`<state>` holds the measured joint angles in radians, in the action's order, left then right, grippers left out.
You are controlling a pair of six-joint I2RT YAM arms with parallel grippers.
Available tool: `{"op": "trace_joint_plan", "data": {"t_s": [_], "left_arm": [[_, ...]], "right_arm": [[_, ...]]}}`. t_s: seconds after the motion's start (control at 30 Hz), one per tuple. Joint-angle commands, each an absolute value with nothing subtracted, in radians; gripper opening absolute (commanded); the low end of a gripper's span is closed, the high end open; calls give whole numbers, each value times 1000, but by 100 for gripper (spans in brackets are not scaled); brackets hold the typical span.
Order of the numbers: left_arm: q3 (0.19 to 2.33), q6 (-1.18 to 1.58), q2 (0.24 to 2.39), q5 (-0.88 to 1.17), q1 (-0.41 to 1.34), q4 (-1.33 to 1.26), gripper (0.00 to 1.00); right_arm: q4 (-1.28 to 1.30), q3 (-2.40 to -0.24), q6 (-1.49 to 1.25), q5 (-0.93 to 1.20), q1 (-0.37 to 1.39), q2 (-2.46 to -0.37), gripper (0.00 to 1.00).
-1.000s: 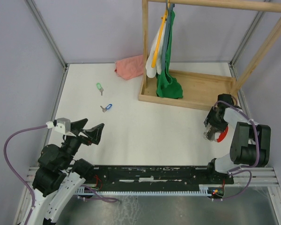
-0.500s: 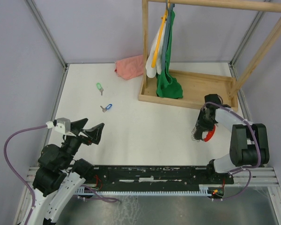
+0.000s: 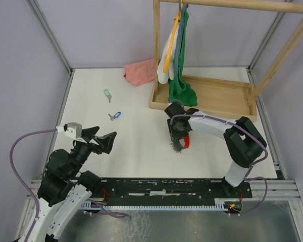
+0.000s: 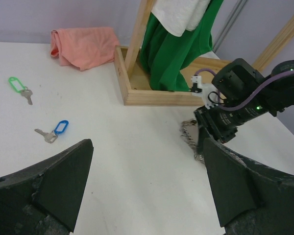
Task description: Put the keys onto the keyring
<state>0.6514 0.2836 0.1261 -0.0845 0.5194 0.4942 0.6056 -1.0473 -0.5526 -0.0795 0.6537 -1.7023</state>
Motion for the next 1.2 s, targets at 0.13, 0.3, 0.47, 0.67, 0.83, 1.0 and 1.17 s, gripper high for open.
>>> {"op": "trace_joint_plan", "data": {"t_s": [0.13, 0.3, 0.47, 0.67, 0.83, 1.0, 1.17], "left_arm": [[639, 410, 219, -11, 522, 415, 99], [553, 546, 243, 80, 523, 305, 100], [415, 668, 266, 127, 523, 126, 100], [295, 745, 343, 141, 522, -80, 99], [218, 785, 516, 150, 523, -379, 97], [239, 769, 776, 214, 518, -654, 95], [293, 759, 994, 333, 470, -852, 92]], "right_arm": [[591, -1222, -459, -52, 825, -1790, 39], [473, -1154, -416, 14, 847, -1754, 35], [350, -1050, -364, 51, 860, -1682, 32], [261, -951, -286, 91, 860, -1553, 30], [245, -919, -207, 129, 856, -1471, 26], [231, -910, -127, 175, 818, -1409, 25], [131, -879, -101, 314, 739, -1326, 24]]}}
